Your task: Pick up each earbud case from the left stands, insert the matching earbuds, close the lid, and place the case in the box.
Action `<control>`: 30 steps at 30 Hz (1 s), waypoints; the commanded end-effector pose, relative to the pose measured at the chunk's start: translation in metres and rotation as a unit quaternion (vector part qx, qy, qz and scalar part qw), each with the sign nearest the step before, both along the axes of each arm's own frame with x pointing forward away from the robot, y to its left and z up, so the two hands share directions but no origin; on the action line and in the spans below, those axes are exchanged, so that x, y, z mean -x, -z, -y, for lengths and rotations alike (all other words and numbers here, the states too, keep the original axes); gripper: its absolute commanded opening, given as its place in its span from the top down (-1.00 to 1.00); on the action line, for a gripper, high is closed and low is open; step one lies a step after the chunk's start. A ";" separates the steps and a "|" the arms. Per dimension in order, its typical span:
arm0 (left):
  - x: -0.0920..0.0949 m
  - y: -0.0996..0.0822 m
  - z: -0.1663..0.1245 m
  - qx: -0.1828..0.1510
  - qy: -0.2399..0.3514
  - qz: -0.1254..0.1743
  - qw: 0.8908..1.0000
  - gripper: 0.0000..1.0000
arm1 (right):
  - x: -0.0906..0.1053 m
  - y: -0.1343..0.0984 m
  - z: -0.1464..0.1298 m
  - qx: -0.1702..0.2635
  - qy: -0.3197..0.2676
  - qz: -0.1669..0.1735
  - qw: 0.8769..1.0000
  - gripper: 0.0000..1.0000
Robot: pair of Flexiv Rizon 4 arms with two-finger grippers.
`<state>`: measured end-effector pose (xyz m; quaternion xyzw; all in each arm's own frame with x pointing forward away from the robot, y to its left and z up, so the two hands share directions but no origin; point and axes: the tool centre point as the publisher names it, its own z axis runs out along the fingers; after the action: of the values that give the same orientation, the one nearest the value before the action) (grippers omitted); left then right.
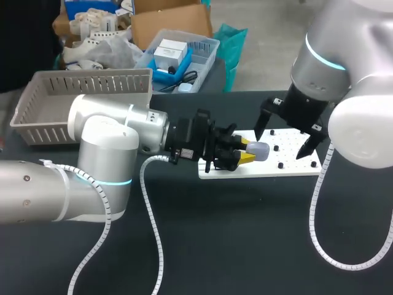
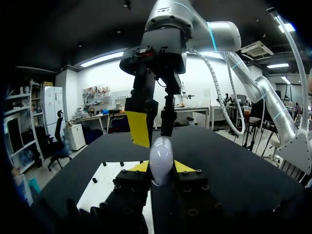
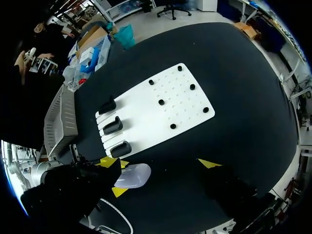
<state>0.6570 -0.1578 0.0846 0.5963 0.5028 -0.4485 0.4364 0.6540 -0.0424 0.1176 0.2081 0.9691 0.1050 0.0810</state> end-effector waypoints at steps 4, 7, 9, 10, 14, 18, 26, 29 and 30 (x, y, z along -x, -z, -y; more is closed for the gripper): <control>0.001 0.000 0.000 0.000 -0.002 0.001 1.000 1.00 | 0.003 -0.015 0.006 -0.006 0.017 0.036 0.999 -1.00; 0.001 0.000 0.000 0.000 -0.002 0.001 1.000 1.00 | 0.001 -0.025 0.009 -0.008 0.020 0.047 0.999 -1.00; 0.001 0.000 0.000 0.000 -0.002 0.001 1.000 1.00 | 0.000 -0.030 0.012 -0.004 0.016 0.055 0.998 -1.00; 0.001 0.000 0.000 0.000 -0.002 0.001 1.000 1.00 | -0.001 -0.034 0.014 -0.002 0.012 0.059 0.998 -1.00; 0.001 0.000 0.000 0.000 -0.002 0.001 1.000 1.00 | 0.001 -0.046 0.021 -0.002 -0.024 0.063 0.998 -1.00; 0.001 0.000 0.000 0.000 -0.002 0.001 1.000 1.00 | 0.005 -0.056 0.025 0.004 -0.072 0.052 0.996 -1.00; 0.001 0.000 0.000 0.000 -0.002 0.001 1.000 1.00 | 0.004 -0.062 0.039 0.023 -0.120 0.047 0.991 -1.00; 0.001 0.000 0.000 0.000 -0.002 0.001 1.000 1.00 | 0.004 -0.061 0.047 0.027 -0.136 0.048 0.989 -1.00; 0.001 0.000 0.000 0.000 -0.002 0.001 1.000 1.00 | 0.004 -0.061 0.050 0.030 -0.142 0.049 0.988 -1.00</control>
<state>0.6570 -0.1578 0.0847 0.5963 0.5028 -0.4485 0.4364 0.6489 -0.0866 0.1773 0.0659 0.9858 0.0935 0.1226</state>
